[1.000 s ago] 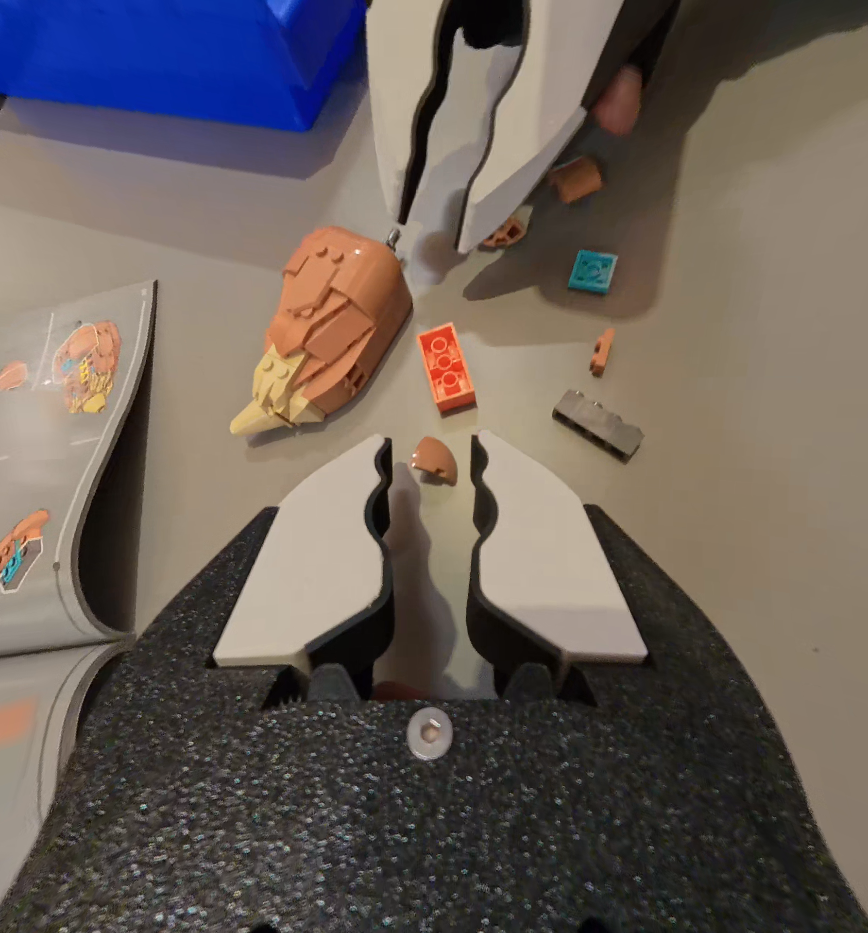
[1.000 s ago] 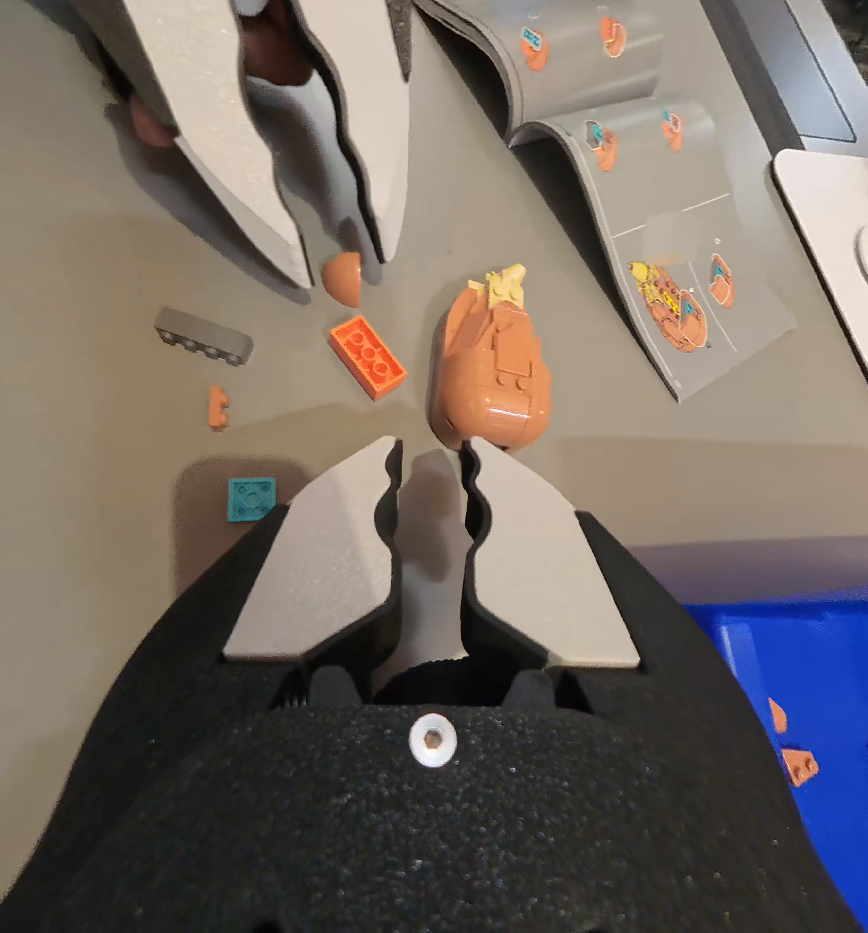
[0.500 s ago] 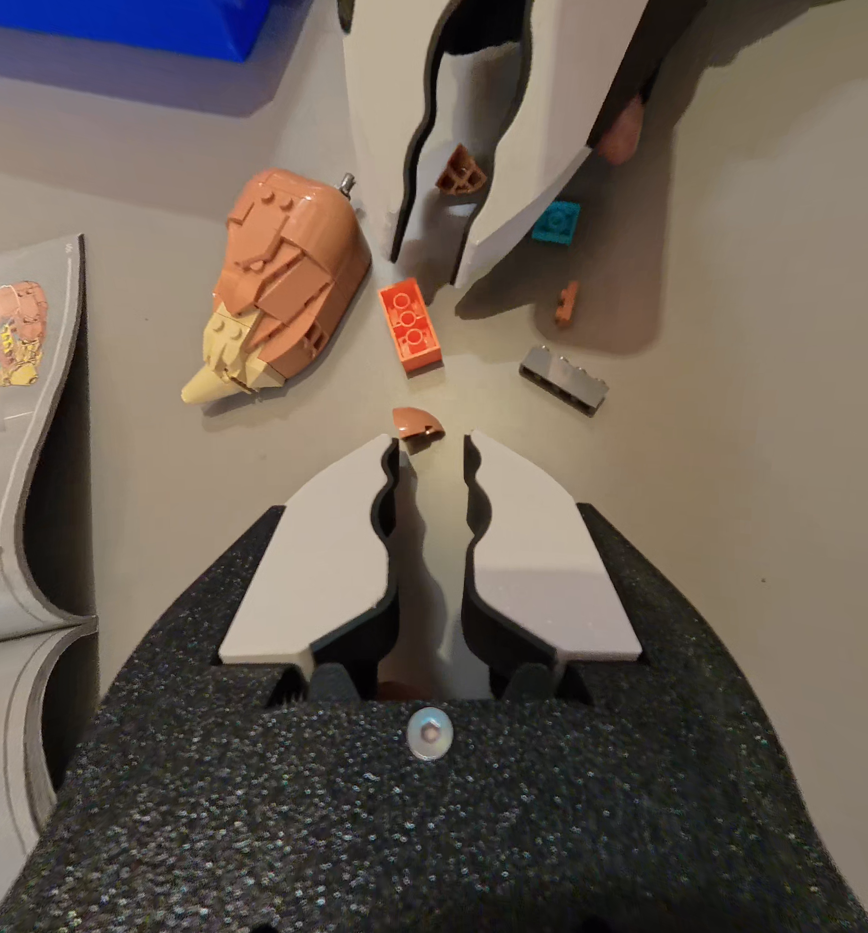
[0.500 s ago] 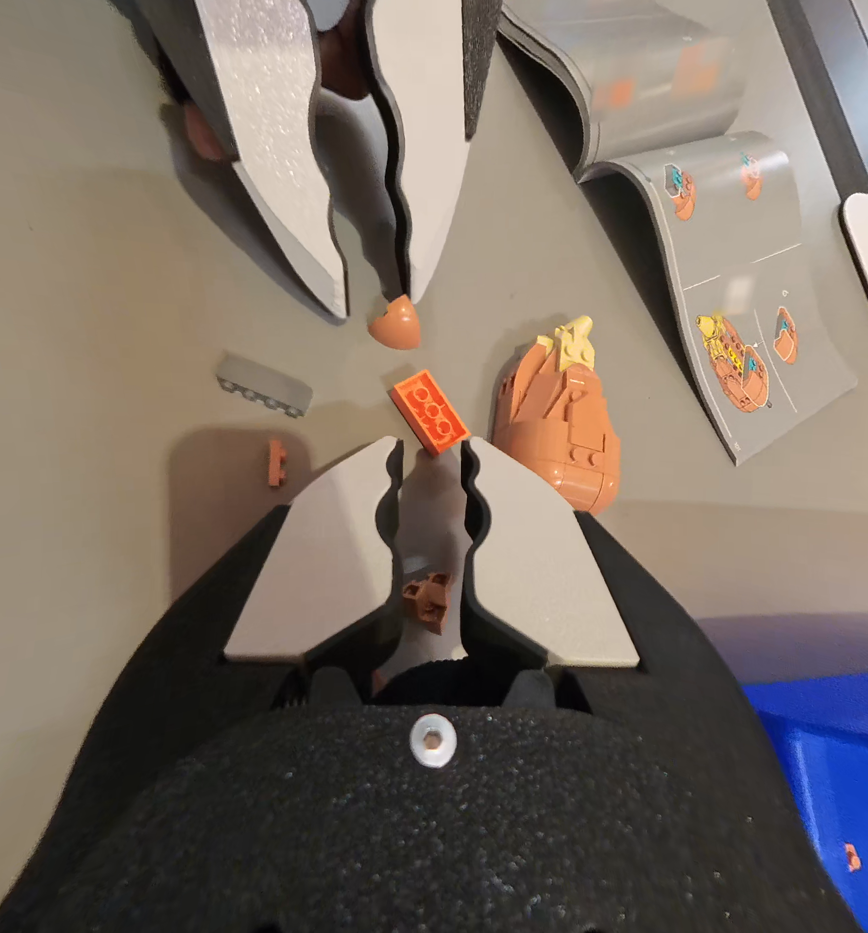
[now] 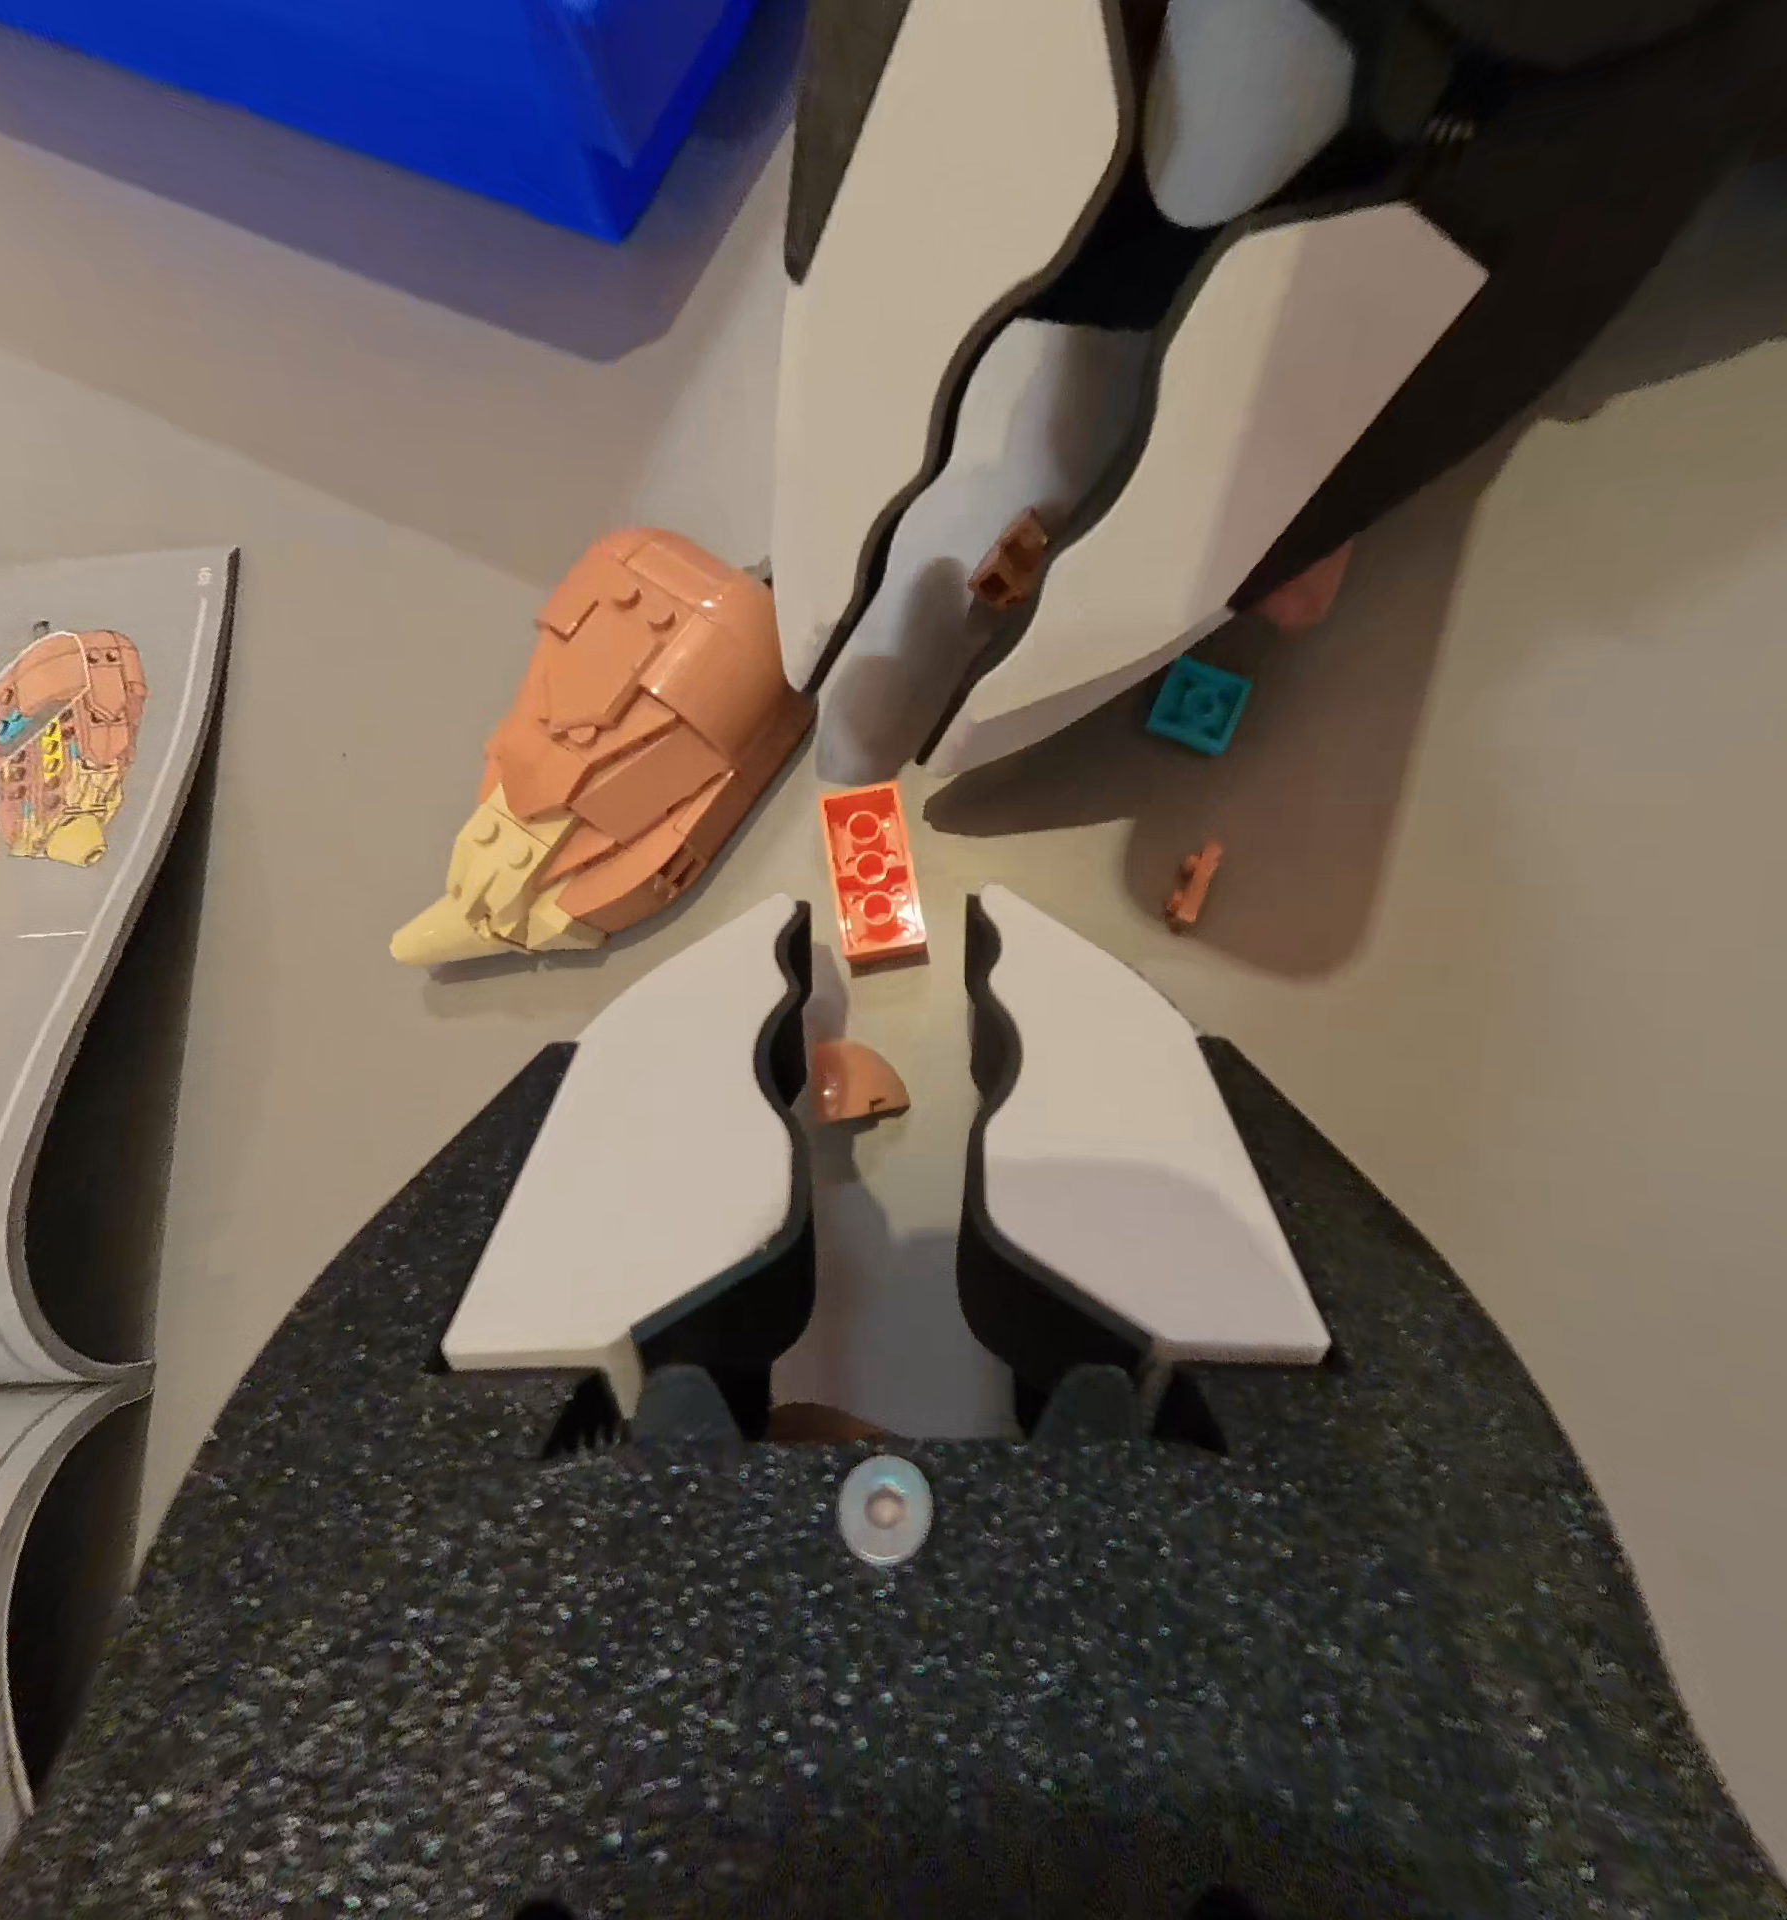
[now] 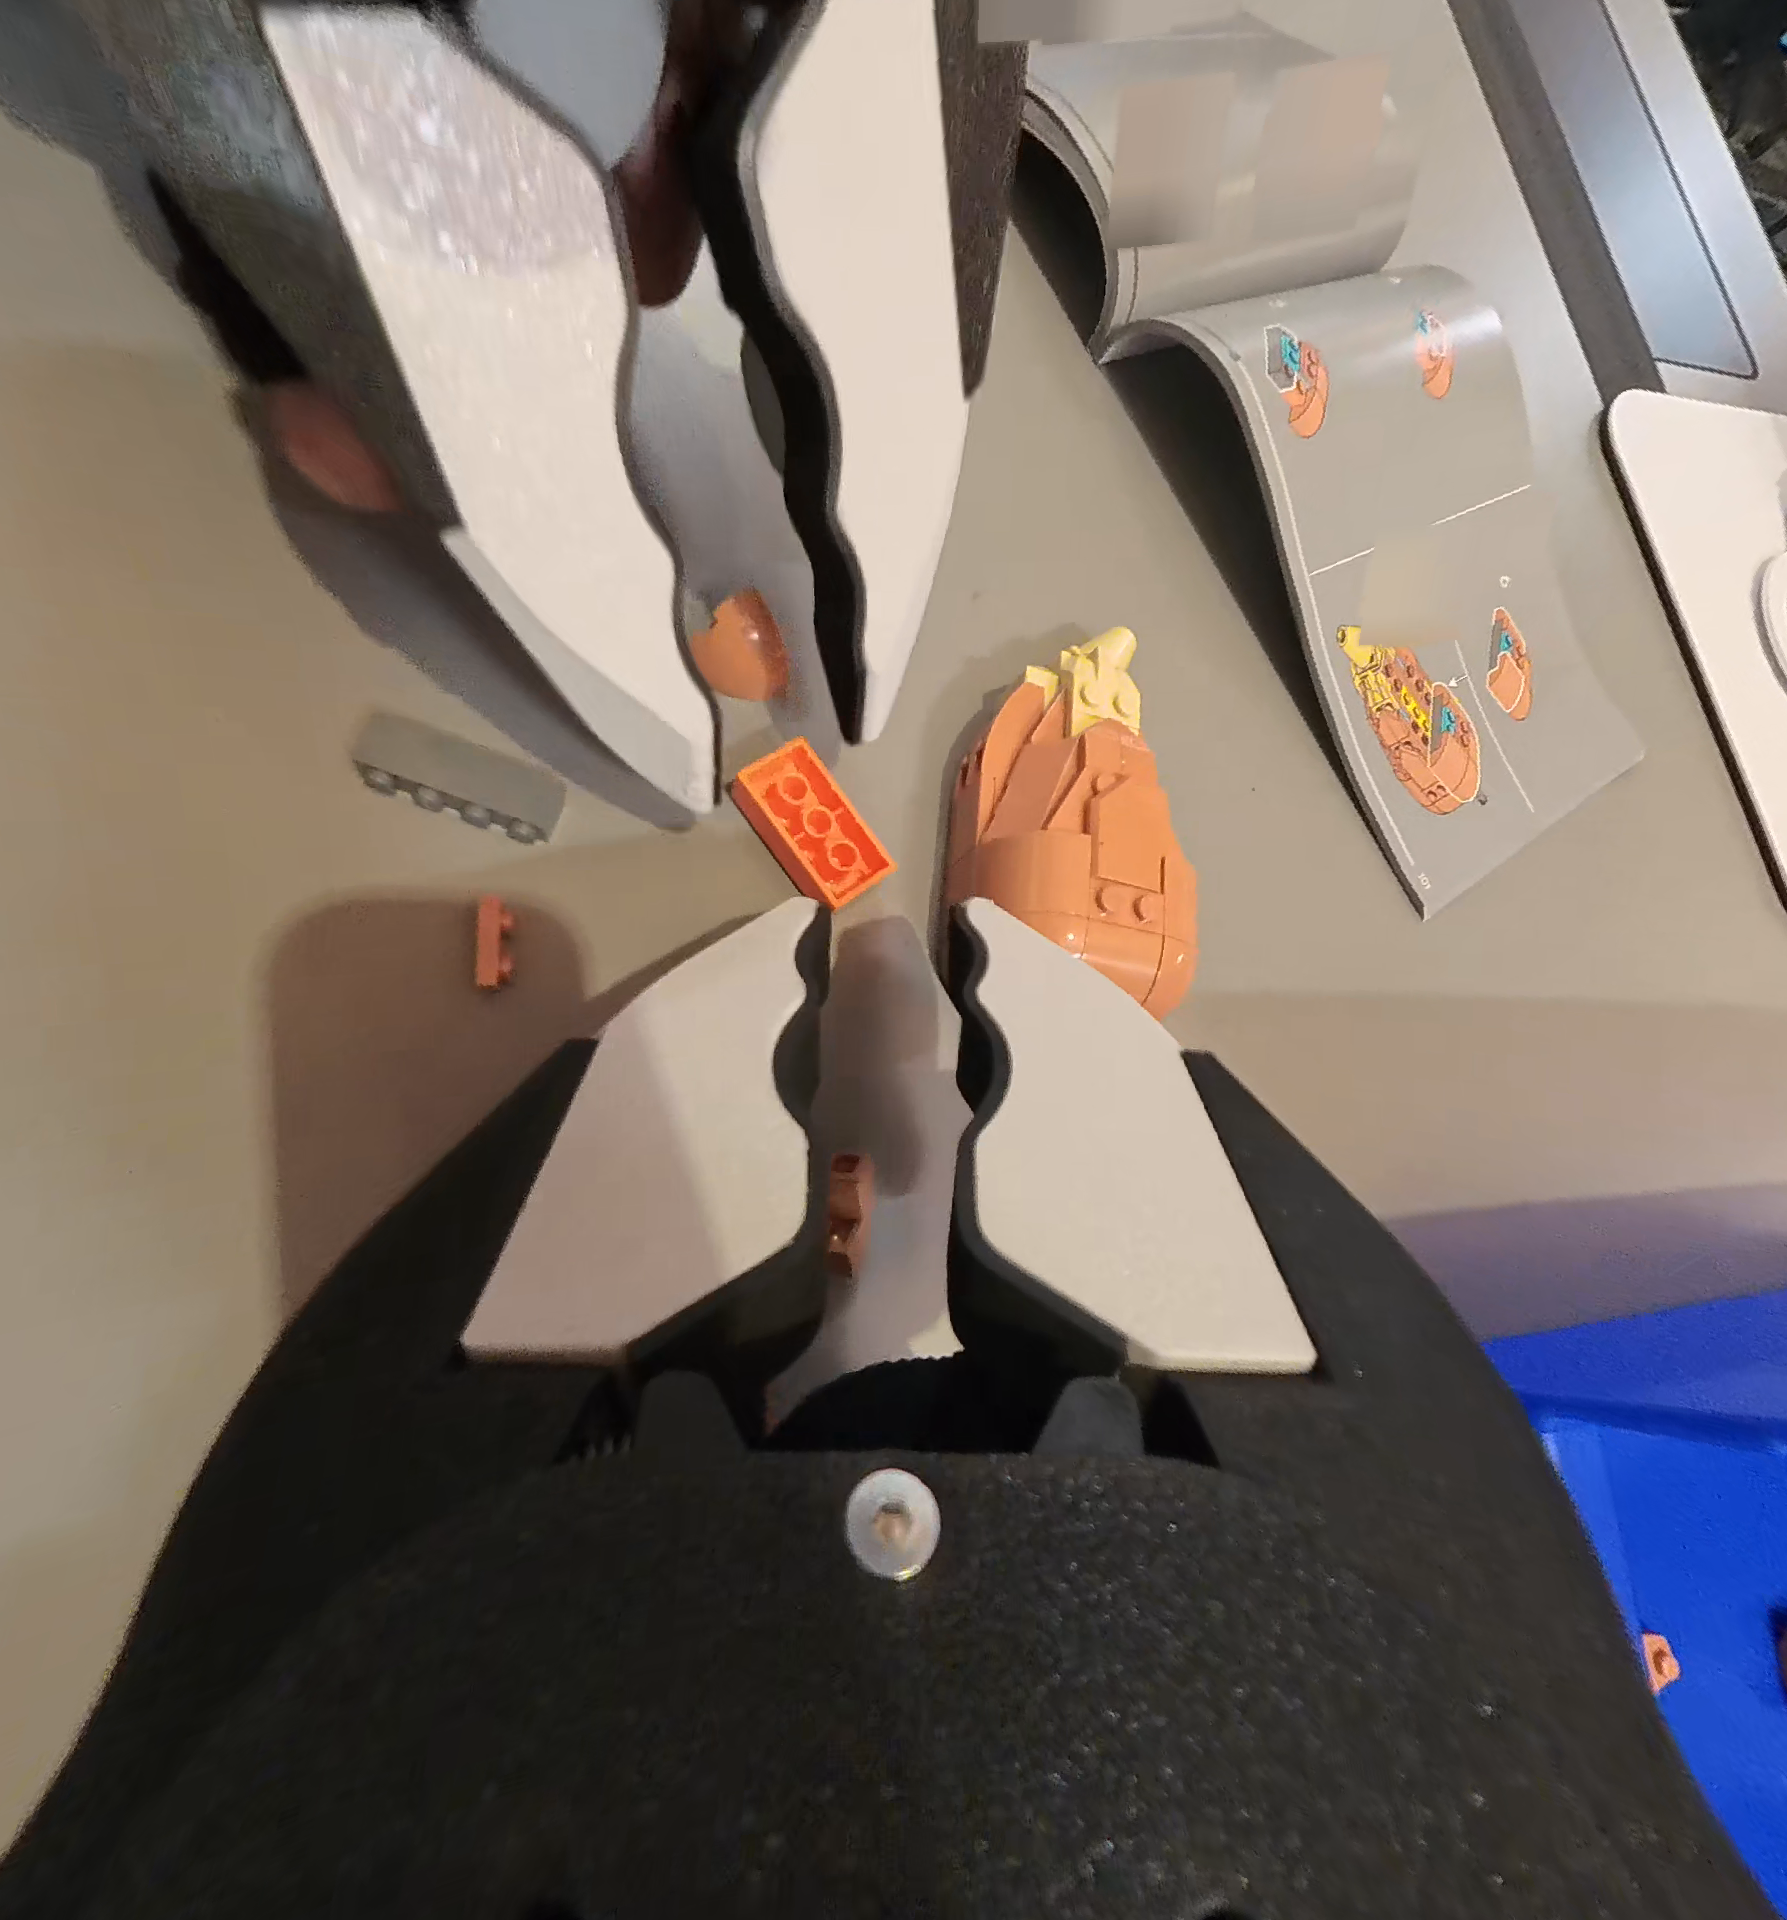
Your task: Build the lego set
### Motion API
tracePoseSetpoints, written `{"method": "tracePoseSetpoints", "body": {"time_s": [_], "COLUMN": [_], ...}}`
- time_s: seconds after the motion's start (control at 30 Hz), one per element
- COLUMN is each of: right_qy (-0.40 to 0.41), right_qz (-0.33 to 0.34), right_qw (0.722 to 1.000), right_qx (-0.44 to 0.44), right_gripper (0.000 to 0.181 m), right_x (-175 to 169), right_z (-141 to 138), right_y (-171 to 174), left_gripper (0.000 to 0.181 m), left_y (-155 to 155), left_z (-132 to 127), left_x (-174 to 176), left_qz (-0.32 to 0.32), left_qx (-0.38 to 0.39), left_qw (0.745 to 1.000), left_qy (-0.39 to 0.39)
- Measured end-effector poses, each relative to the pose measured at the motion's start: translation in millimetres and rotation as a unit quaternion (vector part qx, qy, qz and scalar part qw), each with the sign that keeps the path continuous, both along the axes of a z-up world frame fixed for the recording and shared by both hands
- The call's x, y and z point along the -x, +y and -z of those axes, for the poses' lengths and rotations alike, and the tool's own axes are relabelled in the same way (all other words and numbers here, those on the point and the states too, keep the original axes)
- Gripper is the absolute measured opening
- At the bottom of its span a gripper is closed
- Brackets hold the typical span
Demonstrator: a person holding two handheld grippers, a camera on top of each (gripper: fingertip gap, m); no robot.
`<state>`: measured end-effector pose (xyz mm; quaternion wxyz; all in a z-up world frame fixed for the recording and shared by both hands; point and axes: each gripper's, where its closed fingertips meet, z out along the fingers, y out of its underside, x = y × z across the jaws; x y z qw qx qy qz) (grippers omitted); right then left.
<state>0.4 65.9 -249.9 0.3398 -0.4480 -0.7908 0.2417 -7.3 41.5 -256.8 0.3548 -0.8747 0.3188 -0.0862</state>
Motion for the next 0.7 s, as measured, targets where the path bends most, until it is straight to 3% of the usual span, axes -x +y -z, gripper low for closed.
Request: {"method": "tracePoseSetpoints", "body": {"time_s": [0.03, 0.13, 0.33, 0.53, 0.7], "right_qy": [0.000, 0.003, 0.027, 0.129, 0.259], "right_qz": [0.000, 0.000, -0.026, -0.061, -0.082], "right_qw": [1.000, 1.000, 0.999, 0.986, 0.941], "right_qx": [0.000, 0.001, -0.020, -0.092, -0.201], "right_gripper": [0.021, 0.021, 0.023, 0.036, 0.040], "right_x": [0, 0, -2, 3, 10], "right_z": [0, -2, -8, -29, -56], "right_y": [0, 0, -3, -5, -1], "left_gripper": [0.028, 0.027, 0.018, 0.017, 0.017], "left_y": [1, 4, 8, 7, 1], "left_z": [4, 14, 11, -21, -59], "left_x": [-1, 1, 2, 5, 9], "left_qz": [-0.003, -0.017, -0.033, -0.048, -0.032], "left_qx": [0.005, 0.020, 0.024, 0.020, 0.058], "left_qw": [1.000, 0.999, 0.999, 0.982, 0.911], "left_qy": [0.012, 0.036, -0.005, -0.180, -0.408]}}
